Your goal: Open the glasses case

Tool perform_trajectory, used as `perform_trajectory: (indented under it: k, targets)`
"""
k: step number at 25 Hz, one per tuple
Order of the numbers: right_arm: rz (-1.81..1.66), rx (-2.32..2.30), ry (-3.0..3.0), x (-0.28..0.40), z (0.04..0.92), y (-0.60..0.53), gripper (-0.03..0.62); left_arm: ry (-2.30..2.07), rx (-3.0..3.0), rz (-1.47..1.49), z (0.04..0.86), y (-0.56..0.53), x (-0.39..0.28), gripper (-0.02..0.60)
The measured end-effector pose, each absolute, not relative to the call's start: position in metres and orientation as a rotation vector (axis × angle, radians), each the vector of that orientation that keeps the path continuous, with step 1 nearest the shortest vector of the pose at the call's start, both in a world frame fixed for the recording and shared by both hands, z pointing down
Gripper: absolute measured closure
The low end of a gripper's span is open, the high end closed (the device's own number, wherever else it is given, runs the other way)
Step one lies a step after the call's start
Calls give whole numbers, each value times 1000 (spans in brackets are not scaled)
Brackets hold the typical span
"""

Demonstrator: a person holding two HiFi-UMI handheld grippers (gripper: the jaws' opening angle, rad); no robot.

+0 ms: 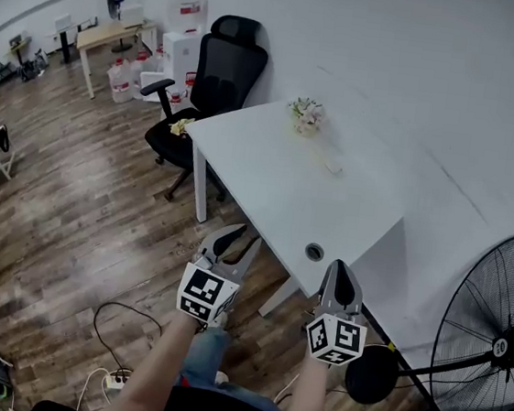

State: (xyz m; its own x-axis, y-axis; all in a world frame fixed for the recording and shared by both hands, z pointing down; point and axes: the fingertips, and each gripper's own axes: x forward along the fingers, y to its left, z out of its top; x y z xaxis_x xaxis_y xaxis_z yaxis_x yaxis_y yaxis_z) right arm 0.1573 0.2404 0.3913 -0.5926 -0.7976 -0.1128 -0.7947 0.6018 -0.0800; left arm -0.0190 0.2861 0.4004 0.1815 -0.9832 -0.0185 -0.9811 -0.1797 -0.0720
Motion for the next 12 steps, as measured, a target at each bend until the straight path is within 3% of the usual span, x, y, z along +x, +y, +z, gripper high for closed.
perform_trajectory:
  k: [12]
  targets:
    - [-10,-1398,2650,146,399,157,585,1908,-2387,-9,405,196,-38,453]
